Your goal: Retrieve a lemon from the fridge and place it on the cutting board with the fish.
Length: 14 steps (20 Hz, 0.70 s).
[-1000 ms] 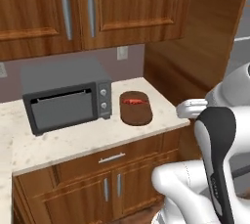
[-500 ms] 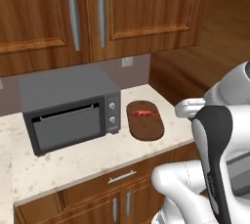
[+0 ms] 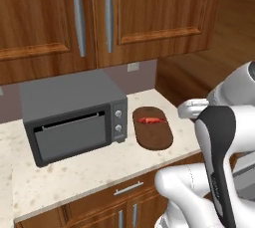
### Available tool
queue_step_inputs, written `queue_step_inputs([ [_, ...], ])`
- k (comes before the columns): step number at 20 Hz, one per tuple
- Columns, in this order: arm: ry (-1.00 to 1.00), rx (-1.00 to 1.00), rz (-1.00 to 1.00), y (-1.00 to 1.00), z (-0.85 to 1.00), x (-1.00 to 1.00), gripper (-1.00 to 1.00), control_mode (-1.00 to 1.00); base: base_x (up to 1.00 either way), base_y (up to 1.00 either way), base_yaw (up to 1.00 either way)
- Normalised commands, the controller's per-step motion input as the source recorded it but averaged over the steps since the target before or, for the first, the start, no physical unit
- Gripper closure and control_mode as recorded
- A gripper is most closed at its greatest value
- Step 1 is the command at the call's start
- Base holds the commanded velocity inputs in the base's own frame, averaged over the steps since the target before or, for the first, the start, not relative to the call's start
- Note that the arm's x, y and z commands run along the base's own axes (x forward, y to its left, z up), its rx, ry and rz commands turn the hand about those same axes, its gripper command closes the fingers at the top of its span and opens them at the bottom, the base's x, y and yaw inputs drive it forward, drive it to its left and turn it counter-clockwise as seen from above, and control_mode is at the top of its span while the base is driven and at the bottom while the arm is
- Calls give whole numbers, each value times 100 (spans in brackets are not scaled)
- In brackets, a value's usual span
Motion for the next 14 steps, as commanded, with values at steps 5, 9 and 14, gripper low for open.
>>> queue_step_inputs([
  [5,0,0,0,0,-1,35,100,-100,0,0,0],
  [9,8,0,0,0,-22,46,100,-100,0,0,0],
  [14,15,0,0,0,-46,57,100,-100,0,0,0],
])
